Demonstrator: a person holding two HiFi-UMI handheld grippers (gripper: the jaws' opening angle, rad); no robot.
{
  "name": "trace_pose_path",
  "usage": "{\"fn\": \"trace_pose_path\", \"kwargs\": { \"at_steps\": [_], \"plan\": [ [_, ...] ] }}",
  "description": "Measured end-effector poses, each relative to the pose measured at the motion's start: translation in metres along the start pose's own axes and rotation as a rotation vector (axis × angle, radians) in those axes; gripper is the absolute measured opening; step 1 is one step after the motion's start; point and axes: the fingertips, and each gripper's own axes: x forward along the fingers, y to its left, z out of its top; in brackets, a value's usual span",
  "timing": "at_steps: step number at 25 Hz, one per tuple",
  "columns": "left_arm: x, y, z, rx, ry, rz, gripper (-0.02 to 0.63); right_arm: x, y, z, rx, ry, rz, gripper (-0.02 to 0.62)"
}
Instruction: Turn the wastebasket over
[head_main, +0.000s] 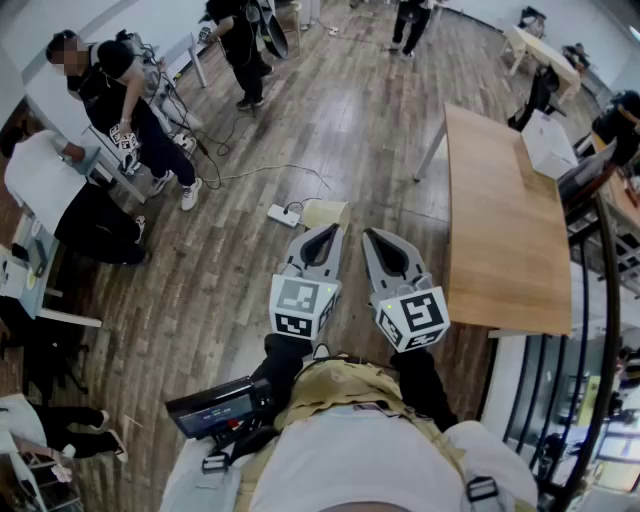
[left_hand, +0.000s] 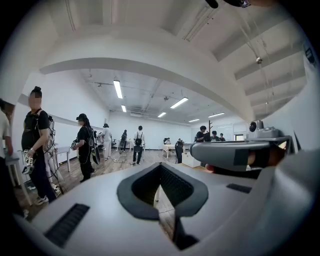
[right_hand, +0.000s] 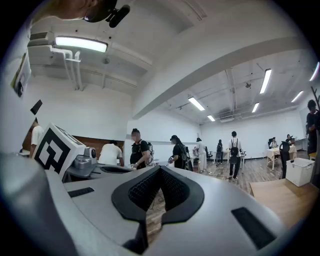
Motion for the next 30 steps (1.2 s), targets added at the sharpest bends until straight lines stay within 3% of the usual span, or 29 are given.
{"fn": "trace_pose_path", "kwargs": {
  "at_steps": [6,30],
  "plan": [
    [0.01,0.001,0.009,0.0,-0.047,-0.015,0.002,0.003,-0.009,0.003,0.007,-0.007,-0.016,0.02],
    [0.02,0.04,-0.025,-0.064,0.008,-0.033,0.002,0.035,-0.011,-0.038,0.063,0.067,-0.08,0.02]
  ]
}}
